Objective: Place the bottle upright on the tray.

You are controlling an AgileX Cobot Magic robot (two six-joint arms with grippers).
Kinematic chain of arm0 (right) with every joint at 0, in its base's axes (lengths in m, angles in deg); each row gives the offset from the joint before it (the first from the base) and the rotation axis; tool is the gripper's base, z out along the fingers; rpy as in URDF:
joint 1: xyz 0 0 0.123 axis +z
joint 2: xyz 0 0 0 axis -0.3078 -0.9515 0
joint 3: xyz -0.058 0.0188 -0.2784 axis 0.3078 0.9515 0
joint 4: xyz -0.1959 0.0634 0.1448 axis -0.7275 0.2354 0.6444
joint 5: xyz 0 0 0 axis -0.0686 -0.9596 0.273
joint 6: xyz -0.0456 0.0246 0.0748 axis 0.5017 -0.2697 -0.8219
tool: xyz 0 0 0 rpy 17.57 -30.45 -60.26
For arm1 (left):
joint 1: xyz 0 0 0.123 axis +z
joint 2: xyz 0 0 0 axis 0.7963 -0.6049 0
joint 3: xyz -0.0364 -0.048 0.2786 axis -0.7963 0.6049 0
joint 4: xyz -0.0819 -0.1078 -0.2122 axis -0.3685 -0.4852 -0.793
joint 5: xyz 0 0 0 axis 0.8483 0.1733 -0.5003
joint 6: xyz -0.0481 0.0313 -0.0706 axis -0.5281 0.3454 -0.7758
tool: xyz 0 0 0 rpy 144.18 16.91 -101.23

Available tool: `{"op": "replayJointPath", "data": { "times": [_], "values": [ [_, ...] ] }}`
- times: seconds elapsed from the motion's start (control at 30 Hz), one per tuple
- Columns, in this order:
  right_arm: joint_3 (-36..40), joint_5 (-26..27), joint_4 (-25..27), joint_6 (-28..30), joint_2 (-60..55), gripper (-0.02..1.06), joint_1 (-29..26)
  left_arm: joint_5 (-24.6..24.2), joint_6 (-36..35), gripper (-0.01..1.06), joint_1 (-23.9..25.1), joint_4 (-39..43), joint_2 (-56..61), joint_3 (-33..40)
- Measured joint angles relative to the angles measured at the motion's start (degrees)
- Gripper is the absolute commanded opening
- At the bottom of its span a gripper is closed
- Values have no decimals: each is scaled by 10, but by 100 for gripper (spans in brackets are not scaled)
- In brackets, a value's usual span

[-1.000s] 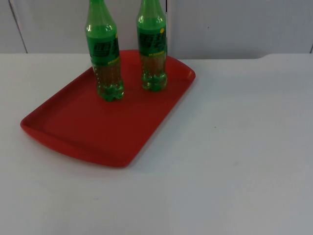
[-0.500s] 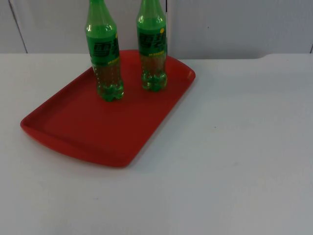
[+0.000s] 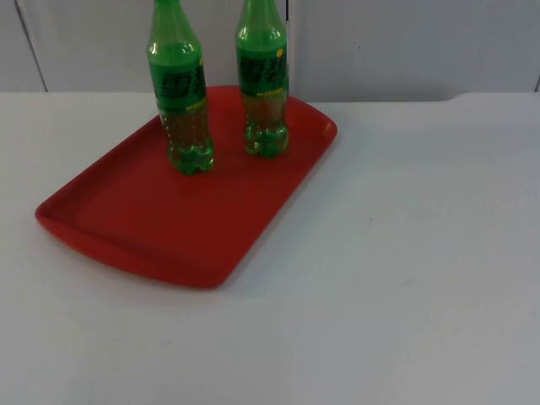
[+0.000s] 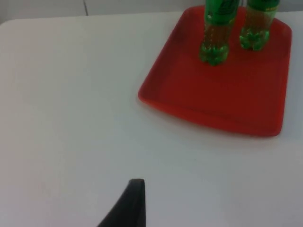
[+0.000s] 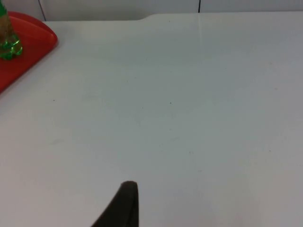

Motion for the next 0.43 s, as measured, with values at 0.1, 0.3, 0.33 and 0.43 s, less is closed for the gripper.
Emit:
{"op": "replayJointPath", "data": {
  "times": [0.1,0.3,0.33,0.43],
  "values": [
    [0,0,0,0,0,105,0,0,0,105,21,0,0,0],
    [0,0,0,0,0,105,0,0,0,105,58,0,0,0],
    [0,0,0,0,0,105,0,0,0,105,58,0,0,0],
    [0,0,0,0,0,105,0,0,0,105,82,0,0,0]
  ]
}}
